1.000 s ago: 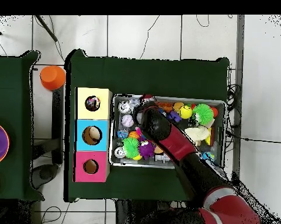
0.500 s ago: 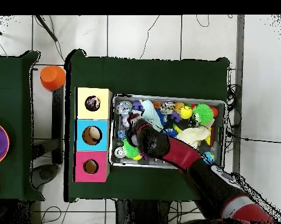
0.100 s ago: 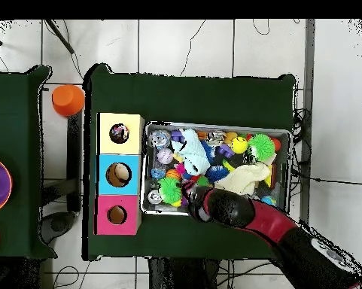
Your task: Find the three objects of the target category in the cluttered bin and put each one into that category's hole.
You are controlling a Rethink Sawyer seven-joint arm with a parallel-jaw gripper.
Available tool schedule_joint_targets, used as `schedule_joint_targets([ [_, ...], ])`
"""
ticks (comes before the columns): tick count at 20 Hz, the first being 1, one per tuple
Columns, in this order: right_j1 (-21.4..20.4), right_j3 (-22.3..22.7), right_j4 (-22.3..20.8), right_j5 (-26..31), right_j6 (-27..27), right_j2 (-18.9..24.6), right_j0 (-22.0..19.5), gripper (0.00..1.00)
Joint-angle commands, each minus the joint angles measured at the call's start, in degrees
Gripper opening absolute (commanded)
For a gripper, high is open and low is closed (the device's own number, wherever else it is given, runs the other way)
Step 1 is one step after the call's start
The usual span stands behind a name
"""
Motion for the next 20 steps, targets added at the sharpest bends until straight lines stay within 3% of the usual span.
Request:
schedule_joint_targets([
  [1,1.32,-0.51,-15.35,-3.49,-12.8,0.44,0.6,1.0],
  [2,0.33,-2.9,-19.88,-12.87,-5.71,-5.3,5.38,1.0],
  [4,-0.34,-5.28,-22.09,-22.08,3.51,-13.21,12.11,1.0],
  [7,-0.41,-4.99,-17.5,-30.29,9.99,-19.46,17.14,1.0],
  [10,-0.61,-2.48,-11.21,-34.35,11.44,-20.53,18.3,1.0],
  [13,-1.43,-1.18,-7.77,-35.82,10.46,-21.39,20.05,1.0],
  [17,-3.04,-0.25,-5.48,-37.58,8.97,-23.12,22.36,1.0],
  [20,-3.05,-1.15,-4.76,-40.24,7.54,-27.75,26.25,1.0],
])
